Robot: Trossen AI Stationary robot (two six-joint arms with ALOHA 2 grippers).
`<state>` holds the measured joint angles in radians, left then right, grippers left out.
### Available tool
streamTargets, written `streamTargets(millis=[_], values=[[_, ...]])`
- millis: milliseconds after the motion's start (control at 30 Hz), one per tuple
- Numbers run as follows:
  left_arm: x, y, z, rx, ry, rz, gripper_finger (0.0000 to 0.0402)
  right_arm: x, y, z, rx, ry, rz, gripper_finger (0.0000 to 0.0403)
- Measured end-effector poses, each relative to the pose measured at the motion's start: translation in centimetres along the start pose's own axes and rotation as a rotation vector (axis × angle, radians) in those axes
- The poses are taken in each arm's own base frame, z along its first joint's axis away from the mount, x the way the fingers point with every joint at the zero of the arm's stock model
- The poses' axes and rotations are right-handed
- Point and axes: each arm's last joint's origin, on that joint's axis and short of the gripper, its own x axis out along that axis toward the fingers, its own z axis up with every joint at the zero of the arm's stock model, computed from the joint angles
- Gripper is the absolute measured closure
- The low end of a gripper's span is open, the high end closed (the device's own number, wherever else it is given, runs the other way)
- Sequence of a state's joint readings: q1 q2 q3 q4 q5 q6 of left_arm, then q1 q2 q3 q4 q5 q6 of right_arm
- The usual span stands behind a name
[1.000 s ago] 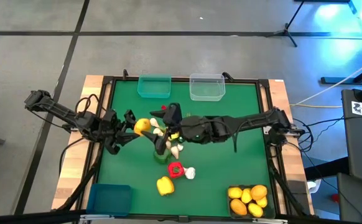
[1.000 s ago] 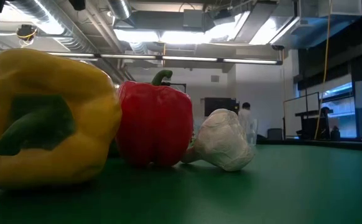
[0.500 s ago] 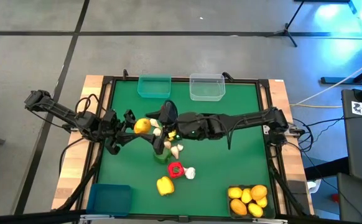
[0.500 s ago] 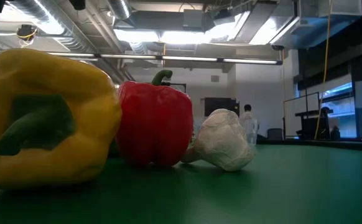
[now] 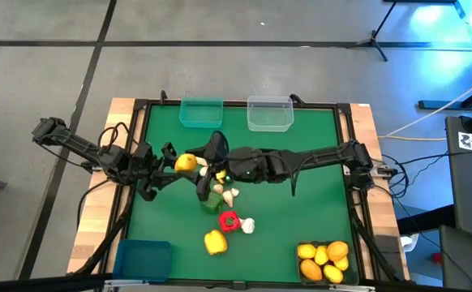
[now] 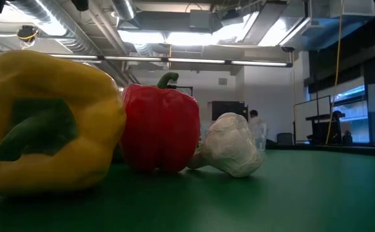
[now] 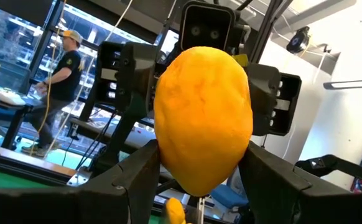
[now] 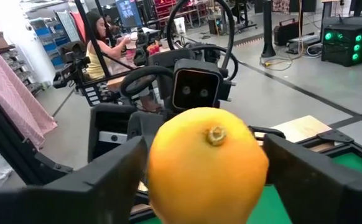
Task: Sort produce into baskets
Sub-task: Put the lemon into the black bin
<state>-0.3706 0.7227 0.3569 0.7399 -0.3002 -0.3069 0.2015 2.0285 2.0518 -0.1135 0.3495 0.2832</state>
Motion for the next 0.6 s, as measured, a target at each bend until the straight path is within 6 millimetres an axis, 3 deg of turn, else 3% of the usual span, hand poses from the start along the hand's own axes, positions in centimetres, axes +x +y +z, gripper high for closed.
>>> streamTargets(millis=[267,433,600], values=[[0.0,0.04,-0.05,0.005,0.004,0.009,0.0198,0.01,-0.06,-0.11,-0.002,0.013,-0.002,0.0212],[-0.01,0.12,-0.16,0.003,0.012,0.026,0.0195,0.0,-0.04,-0.18,-0.003,0.018,-0.002,0.0213],[-0.02,0.19,-0.51,-0.004,0.05,0.023,0.0163,-0.02,-0.01,-0.22,-0.005,0.021,-0.002,0.0192]])
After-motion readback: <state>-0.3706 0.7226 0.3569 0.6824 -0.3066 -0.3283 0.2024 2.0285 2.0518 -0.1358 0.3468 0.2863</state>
